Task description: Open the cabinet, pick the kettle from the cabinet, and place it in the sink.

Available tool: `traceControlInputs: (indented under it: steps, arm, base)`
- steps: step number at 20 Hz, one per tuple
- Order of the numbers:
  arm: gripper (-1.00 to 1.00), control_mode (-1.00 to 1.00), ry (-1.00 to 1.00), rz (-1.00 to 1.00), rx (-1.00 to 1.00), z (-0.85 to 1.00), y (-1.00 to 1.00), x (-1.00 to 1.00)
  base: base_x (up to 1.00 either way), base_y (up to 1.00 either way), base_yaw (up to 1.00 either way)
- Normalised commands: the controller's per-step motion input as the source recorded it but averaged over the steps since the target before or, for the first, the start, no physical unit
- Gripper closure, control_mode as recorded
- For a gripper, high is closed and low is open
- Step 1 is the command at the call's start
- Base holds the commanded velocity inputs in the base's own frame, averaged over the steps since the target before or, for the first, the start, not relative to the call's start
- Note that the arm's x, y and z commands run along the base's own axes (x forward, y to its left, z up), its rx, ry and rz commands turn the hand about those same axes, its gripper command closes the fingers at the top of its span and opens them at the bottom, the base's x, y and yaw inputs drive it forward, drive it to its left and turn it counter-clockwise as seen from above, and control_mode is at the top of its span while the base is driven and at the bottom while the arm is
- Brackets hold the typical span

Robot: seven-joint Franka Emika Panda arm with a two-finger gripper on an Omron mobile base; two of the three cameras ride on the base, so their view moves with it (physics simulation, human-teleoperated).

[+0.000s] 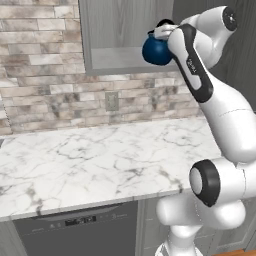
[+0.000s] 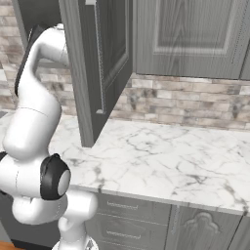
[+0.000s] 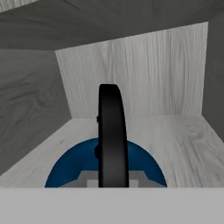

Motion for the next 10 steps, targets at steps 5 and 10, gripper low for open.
traceControlInputs:
  steps: [5, 10]
  arm:
    - [1.0, -1.0, 0.11, 0.1, 0.0, 0.0, 0.0, -0.75]
    - [1.0, -1.0, 0.05, 0.19, -0.01, -0.02, 0.0, -0.75]
  base:
    - [0.0, 0.0, 0.0]
    - [0.0, 0.0, 0.0]
